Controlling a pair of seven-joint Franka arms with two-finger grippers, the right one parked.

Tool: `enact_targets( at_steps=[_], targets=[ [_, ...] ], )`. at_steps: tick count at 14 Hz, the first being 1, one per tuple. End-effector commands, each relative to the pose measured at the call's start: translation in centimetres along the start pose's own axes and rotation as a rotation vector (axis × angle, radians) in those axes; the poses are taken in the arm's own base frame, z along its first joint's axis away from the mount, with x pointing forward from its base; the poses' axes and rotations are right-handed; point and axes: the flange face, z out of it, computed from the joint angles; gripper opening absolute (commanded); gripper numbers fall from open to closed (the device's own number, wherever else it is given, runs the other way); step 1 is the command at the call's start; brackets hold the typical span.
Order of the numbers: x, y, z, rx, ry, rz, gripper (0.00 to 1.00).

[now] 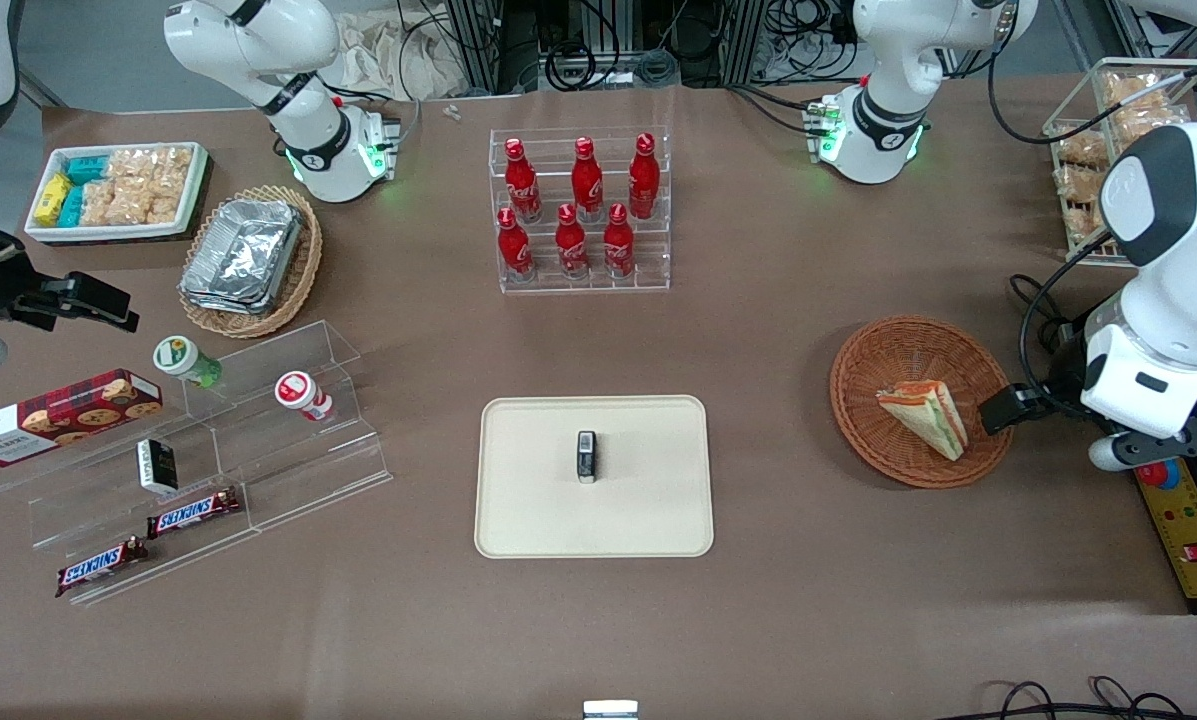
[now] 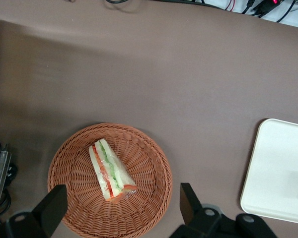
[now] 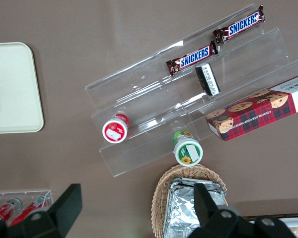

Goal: Place sandwich from basket to tray
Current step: 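Lower the open left gripper over the sandwich in the wicker basket, then close the left gripper on the sandwich's crust edge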

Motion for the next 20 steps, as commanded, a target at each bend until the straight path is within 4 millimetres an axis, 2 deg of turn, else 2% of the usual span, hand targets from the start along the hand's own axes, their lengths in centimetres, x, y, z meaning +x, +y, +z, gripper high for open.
enact_targets(
  at_steps=[1, 2, 4, 6, 10, 15, 16, 18, 20],
  targets=[
    [-0.8, -0.5, 1.9, 0.022, -0.06, -0.042, 1.0],
    [-1.2, -1.2, 2.2, 0.029, -0.066, -0.177, 1.0],
    [-1.1, -1.3, 3.2, 0.05, -0.075, -0.446, 1.0],
    [-0.9, -1.2, 5.4, 0.072, -0.094, -0.626, 1.0],
    [-2.1, -1.8, 10.8, 0.084, -0.095, -0.783, 1.0],
    [-2.8, -1.7, 15.7, 0.113, -0.17, -0.949, 1.0],
    [-2.8, -1.9, 16.2, 0.118, -0.178, -0.953, 1.0],
    [-2.7, -4.5, 17.2, 0.133, -0.194, -0.992, 1.0],
    [-3.4, -4.9, 18.4, 0.148, -0.209, -0.993, 1.0]
  ],
)
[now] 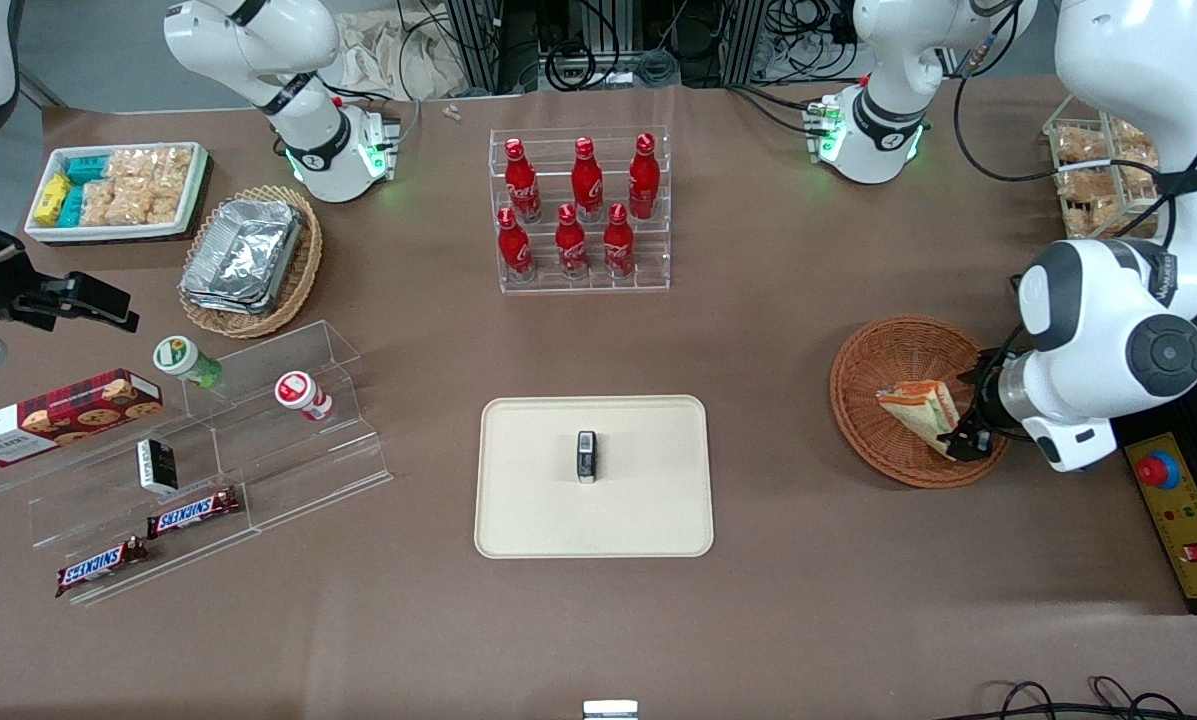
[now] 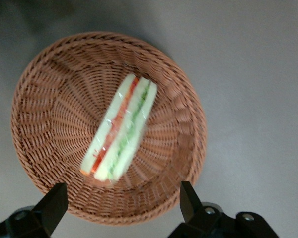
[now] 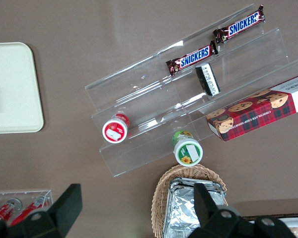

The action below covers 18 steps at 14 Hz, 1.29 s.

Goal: Place sandwich from basket to tray
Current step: 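Close the left gripper on the sandwich's crust edge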

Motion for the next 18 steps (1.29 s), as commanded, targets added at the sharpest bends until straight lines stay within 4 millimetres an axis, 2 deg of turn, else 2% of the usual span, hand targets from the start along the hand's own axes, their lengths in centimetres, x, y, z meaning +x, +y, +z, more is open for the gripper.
enact_targets(
  at_steps=[1, 4, 7, 11, 16, 17, 18],
  targets=[
    [0.3, -1.1, 1.6, -0.01, -0.013, -0.035, 1.0],
    [0.1, -1.9, 3.9, -0.025, -0.005, -0.037, 1.0],
    [-0.3, -2.5, 5.4, -0.052, 0.009, -0.032, 1.0],
    [-0.8, -3.4, 7.1, -0.082, 0.031, -0.023, 1.0],
    [-1.2, -3.4, 8.3, -0.108, 0.044, -0.017, 0.99],
    [-1.2, -3.5, 8.6, -0.109, 0.05, -0.011, 0.97],
    [-1.4, -3.6, 9.0, -0.11, 0.055, -0.001, 0.85]
  ],
)
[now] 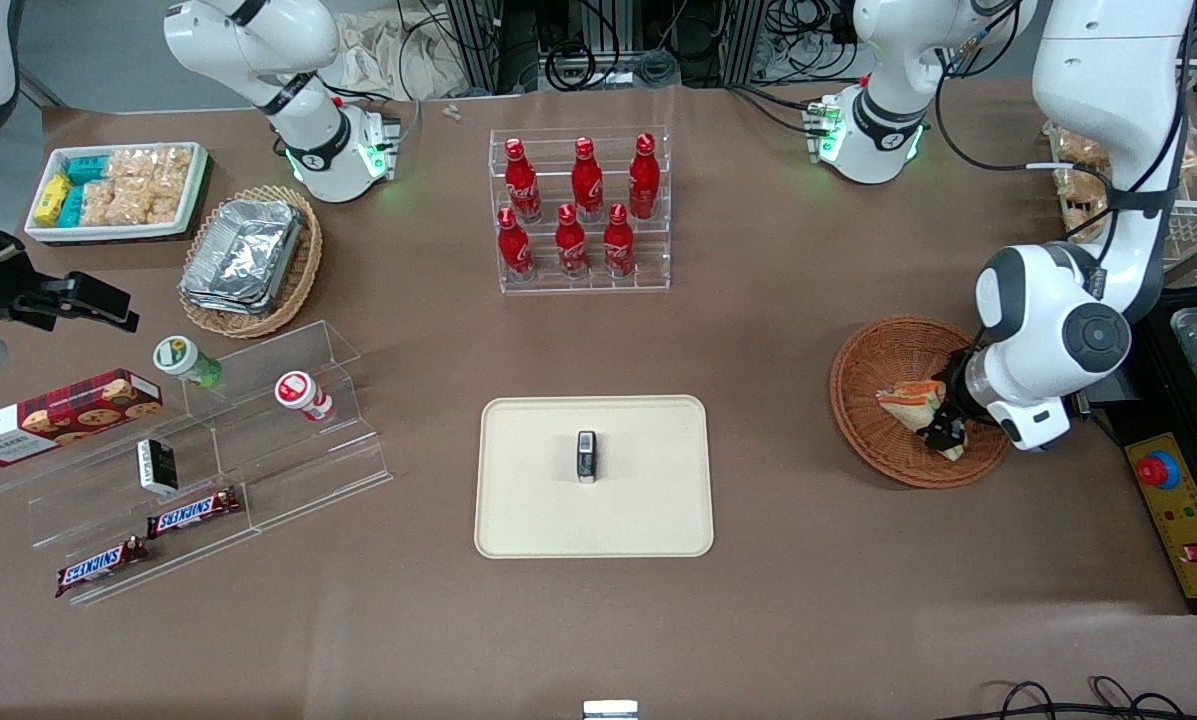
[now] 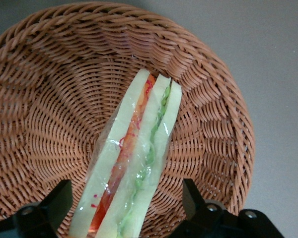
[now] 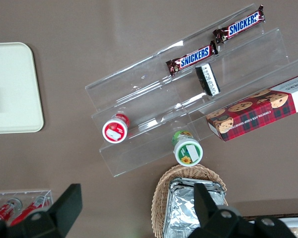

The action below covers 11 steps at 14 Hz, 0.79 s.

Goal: Place sandwich from basket to tray
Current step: 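Close the left gripper on the sandwich's crust edge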

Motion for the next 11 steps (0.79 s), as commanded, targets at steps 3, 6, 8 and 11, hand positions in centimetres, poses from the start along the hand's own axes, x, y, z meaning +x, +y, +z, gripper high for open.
enact_targets(
  at_steps=[3, 6, 8, 11],
  targets=[
    [-1.2, -0.5, 0.5, -0.034, 0.021, 0.017, 0.13],
    [-1.3, -0.1, 0.0, -0.033, 0.03, 0.038, 0.0],
    [-1.1, 0.3, -1.5, -0.031, 0.029, 0.066, 0.0],
    [-0.4, 1.3, -6.4, 0.03, 0.001, 0.13, 0.0]
  ],
)
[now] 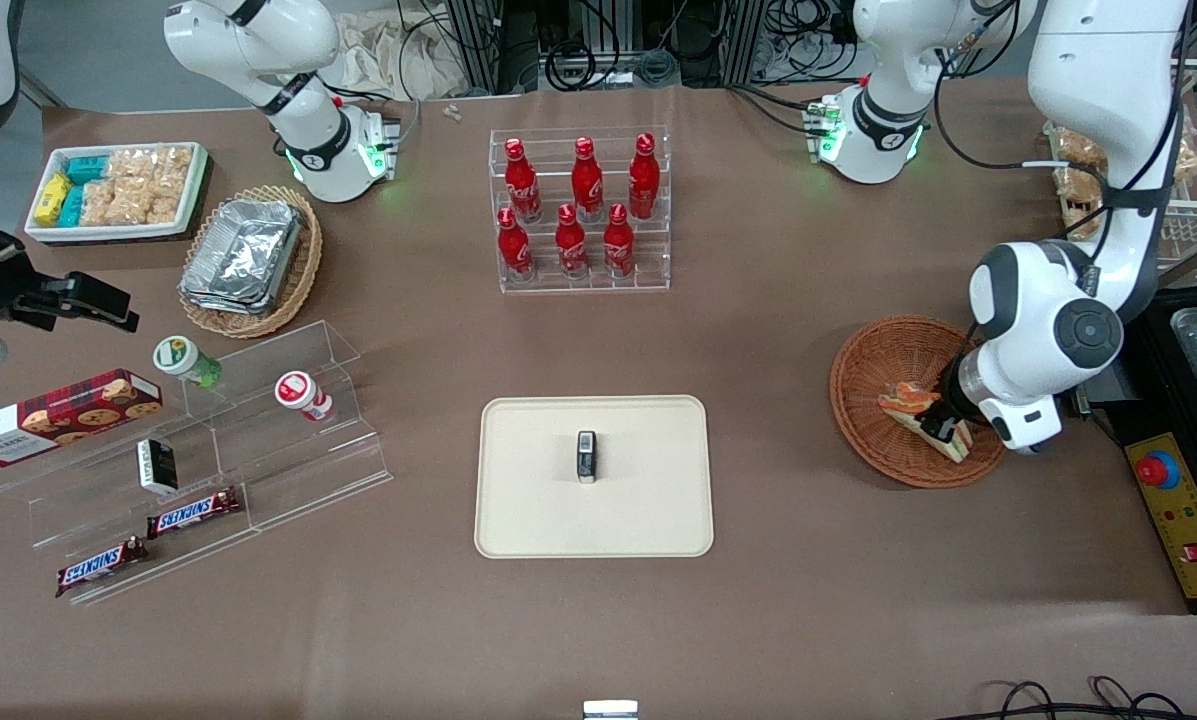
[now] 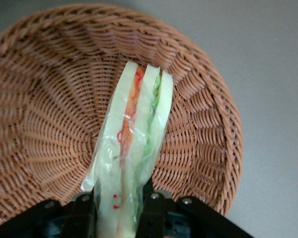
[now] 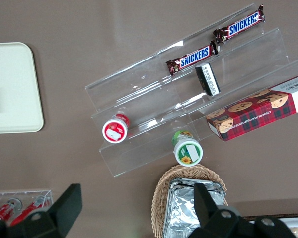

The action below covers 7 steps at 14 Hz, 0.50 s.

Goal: Place sandwich from basket to tray
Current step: 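Lift the sandwich and carry it with the left gripper to the tray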

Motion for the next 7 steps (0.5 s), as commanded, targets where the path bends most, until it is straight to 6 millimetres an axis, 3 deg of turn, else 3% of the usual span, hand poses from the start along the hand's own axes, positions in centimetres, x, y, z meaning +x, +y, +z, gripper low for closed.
enact_targets(
  at_steps=[1, 7],
  targets=[
    [0.8, 0.7, -6.3, 0.026, -0.002, 0.086, 0.0],
    [2.5, 2.1, -20.5, 0.072, -0.006, 0.35, 0.0]
  ],
)
